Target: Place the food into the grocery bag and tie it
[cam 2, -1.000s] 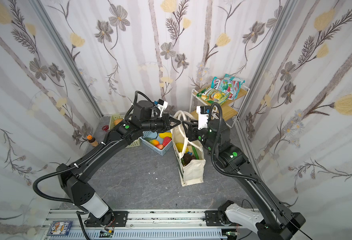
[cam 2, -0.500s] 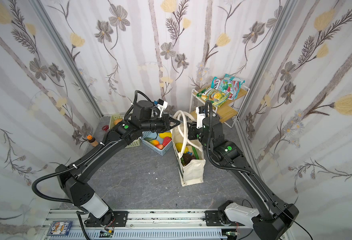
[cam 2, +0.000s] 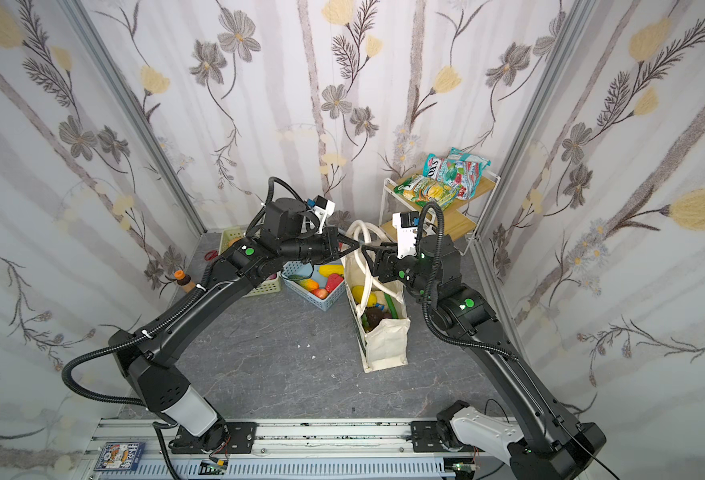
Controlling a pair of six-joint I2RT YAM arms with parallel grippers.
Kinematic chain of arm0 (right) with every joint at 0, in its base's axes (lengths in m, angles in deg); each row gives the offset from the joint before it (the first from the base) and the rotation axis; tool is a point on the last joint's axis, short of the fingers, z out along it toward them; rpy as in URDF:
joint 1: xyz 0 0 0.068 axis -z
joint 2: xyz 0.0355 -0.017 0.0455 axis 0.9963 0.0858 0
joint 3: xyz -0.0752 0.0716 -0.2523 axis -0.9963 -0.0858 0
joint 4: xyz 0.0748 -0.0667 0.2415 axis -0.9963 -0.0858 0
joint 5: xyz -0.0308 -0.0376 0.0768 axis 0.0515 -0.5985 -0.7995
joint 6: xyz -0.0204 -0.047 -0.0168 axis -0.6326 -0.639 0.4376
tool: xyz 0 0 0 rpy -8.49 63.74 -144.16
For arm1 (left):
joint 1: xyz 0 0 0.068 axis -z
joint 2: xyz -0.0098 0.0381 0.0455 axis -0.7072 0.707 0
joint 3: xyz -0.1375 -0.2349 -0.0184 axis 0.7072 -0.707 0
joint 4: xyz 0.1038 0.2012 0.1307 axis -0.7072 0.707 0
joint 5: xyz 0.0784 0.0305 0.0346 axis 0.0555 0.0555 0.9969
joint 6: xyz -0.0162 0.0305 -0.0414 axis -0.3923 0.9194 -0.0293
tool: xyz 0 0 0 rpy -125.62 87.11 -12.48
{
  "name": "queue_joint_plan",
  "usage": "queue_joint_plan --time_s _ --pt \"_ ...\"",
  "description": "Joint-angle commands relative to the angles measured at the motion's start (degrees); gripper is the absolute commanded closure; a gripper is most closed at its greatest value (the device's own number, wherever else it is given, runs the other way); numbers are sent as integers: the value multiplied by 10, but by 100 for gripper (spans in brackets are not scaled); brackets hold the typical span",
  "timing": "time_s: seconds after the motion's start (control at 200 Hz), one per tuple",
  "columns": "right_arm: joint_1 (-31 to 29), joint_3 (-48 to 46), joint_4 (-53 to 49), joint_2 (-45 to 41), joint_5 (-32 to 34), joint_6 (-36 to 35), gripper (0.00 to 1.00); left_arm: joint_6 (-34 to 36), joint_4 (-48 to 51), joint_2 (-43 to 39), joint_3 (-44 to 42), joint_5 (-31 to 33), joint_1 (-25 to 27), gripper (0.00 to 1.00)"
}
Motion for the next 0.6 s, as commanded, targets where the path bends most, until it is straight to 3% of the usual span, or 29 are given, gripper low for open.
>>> queue_joint_plan --time_s 0.0,0.145,0.275,0.455,0.595 --pt "-1 0 22 21 11 12 41 10 -7 2 9 0 1 100" --pt "1 -12 26 27 39 23 67 19 3 -1 8 12 2 100" --pt "24 -44 17 5 64 54 74 26 7 -7 6 22 2 100" --pt "41 -46 -20 3 64 65 61 29 4 -6 6 14 2 100" --pt "40 6 -83 14 44 46 53 30 6 -6 1 16 2 100"
